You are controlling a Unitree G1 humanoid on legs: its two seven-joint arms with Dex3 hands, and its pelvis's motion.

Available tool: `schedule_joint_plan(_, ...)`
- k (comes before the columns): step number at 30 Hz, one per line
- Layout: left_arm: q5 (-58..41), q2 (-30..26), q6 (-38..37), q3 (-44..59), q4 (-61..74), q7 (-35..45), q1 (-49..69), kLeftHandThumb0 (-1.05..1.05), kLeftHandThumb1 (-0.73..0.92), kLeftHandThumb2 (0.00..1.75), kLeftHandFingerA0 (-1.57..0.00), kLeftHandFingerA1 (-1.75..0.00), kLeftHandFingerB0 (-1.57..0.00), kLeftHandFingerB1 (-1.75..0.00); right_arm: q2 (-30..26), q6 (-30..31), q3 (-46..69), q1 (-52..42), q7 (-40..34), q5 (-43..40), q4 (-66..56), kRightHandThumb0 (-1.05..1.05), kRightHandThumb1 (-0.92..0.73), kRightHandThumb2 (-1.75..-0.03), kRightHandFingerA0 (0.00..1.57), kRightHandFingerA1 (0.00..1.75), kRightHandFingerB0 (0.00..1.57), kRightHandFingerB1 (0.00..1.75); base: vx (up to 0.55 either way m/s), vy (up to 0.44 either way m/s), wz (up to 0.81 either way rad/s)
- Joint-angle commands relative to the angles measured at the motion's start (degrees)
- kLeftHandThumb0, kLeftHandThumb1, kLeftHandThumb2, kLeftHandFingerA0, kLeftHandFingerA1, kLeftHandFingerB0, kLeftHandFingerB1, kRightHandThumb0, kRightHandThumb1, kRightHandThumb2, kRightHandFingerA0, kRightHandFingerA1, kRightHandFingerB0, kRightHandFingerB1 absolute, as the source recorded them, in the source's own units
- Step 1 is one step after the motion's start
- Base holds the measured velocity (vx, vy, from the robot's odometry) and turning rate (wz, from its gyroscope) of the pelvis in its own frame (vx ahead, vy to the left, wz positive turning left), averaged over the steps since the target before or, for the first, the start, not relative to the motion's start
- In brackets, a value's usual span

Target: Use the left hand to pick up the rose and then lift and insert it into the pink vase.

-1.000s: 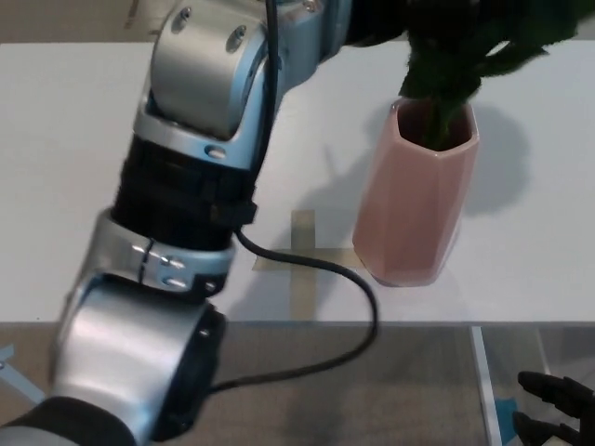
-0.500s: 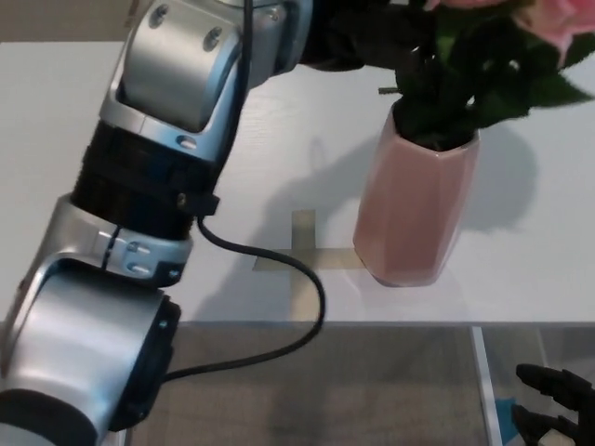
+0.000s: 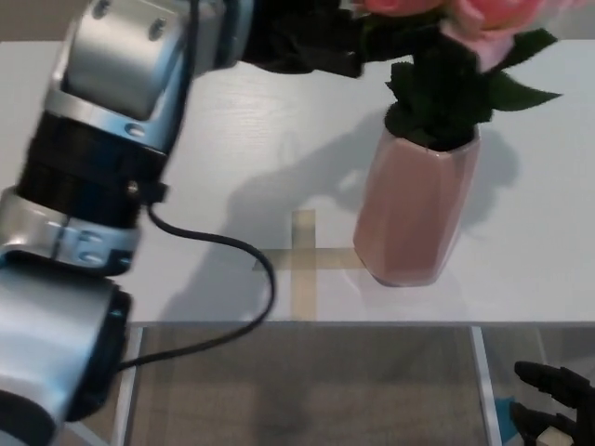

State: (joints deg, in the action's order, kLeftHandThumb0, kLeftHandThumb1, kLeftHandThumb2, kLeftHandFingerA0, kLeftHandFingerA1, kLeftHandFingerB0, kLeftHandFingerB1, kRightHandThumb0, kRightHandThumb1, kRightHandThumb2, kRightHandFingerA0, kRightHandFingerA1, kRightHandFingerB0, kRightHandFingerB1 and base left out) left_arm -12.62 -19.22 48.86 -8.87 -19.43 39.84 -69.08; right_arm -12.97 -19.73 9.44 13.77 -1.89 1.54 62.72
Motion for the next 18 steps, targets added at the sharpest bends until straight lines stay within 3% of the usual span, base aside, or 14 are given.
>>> schedule_joint_plan(1, -1.10, -5.80, -0.53, 1.20, -0.72, 6.27, 1.20, -0.78, 0.47, 0.55, 0.00, 0.00, 0.00, -0.01, -0.14, 1.03, -0.05, -0.30, -0.24, -0.30, 0.27, -0.24, -0.63, -0.58, 0.62, 0.51, 0.57, 0.48, 0.00, 0.000, 0.00)
schedule_joint_plan(8, -0.61, -11.27, -0.68, 1.13, -2.42, 9.58, 0.81, -0.75, 0.45, 0.57, 0.00, 0.00, 0.00, -0.02, -0.20, 1.47, -0.19, 0.38, -0.62, -0.07, 0.71, -0.24, -0.63, -0.58, 0.62, 0.51, 0.57, 0.48, 0.00, 0.000, 0.00)
schedule_joint_plan(18, 0.15, -12.95, -1.51, -0.50, -3.10, 13.50, 0.68, -0.72, 0.42, 0.56, 0.00, 0.00, 0.00, -0.03, -0.26, 1.89, -0.21, 1.05, -0.60, -0.10, 0.91, -0.23, -0.63, -0.58, 0.62, 0.51, 0.57, 0.48, 0.00, 0.000, 0.00)
